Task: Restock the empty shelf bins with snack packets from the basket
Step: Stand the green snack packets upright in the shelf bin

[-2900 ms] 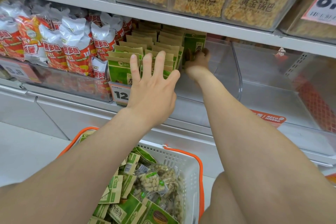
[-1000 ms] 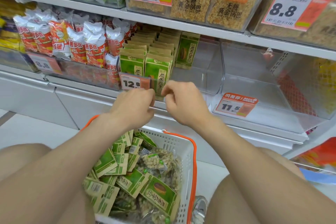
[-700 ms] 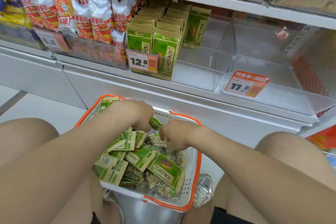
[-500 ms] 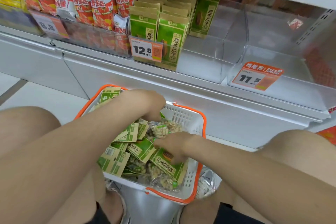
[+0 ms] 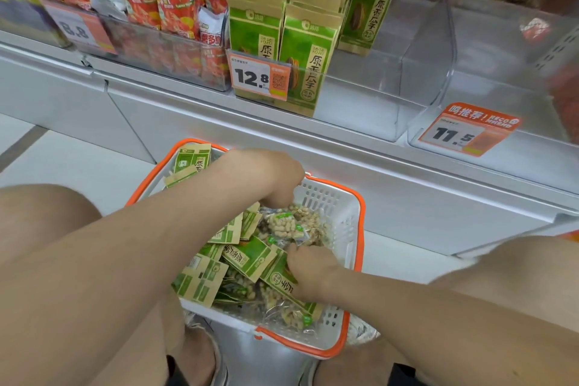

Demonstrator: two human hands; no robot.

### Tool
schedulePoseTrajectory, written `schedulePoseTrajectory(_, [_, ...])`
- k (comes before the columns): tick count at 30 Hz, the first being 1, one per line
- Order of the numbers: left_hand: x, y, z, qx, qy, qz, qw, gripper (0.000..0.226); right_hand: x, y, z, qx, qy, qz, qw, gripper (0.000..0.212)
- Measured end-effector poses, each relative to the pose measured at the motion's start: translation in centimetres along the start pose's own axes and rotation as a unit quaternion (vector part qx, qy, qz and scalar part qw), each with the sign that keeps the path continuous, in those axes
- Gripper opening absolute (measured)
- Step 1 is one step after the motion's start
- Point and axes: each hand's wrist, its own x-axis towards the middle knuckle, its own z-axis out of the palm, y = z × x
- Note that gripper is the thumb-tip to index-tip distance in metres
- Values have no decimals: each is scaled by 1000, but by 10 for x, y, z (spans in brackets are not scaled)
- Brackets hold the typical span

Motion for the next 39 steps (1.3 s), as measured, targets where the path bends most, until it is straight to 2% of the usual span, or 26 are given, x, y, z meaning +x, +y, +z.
schedulePoseTrajectory(2, [0, -1, 1, 3, 3, 0, 1000, 41, 2, 4, -5, 50, -4, 3, 999, 47])
schedulePoseTrajectory(6, [-2, 1, 3, 7, 5, 4, 1000, 42, 8, 7, -18, 147, -57, -61, 986, 12])
schedulePoseTrajectory(12, [-2, 3, 4, -7, 0, 3, 1000, 48, 7, 10, -33, 232, -67, -76, 967, 22])
schedulePoseTrajectory(16, [-5, 2, 4, -5, -4, -2, 1000, 51, -2, 6, -26, 158, -82, -75, 981, 57])
schedulePoseTrajectory(18, [-6, 3, 4, -6, -5, -2, 1000, 52, -3, 5, -30, 147, -85, -69, 983, 62])
schedulePoseTrajectory(20, [-5, 1, 5, 1, -4, -2, 1000, 51, -3, 8, -47, 144, -74, -69, 984, 56])
schedulePoseTrajectory(23, [-1, -6, 6, 2, -1, -1, 1000, 56, -9, 19, -89, 131, -22, -75, 988, 38])
schedulePoseTrajectory(25, [-3, -8, 1, 0, 5, 2, 1000, 66, -16, 27, -121, 160, 29, -77, 984, 31])
schedulePoseTrajectory(29, [-9, -19, -13, -55, 38, -16, 998, 78, -34, 47, -172, 248, 134, -77, 956, 14])
schedulePoseTrajectory(32, [-15, -31, -16, -66, 22, -41, 997, 89, -47, 62, -196, 261, 197, -86, 941, 7])
schedulePoseTrajectory(33, [-15, -34, -16, -81, 17, -34, 996, 84, -51, 66, -203, 266, 216, -89, 935, 6])
schedulePoseTrajectory(35, [-15, -33, -17, -141, 42, 8, 989, 58, -62, 71, -216, 285, 261, -77, 919, 3])
schedulePoseTrajectory(37, [-12, -32, -18, -224, 121, 59, 965, 39, -72, 76, -227, 314, 325, -45, 891, 11])
schedulePoseTrajectory(39, [-9, -30, -19, -313, 195, 87, 926, 33, -81, 82, -234, 358, 401, 0, 843, 27])
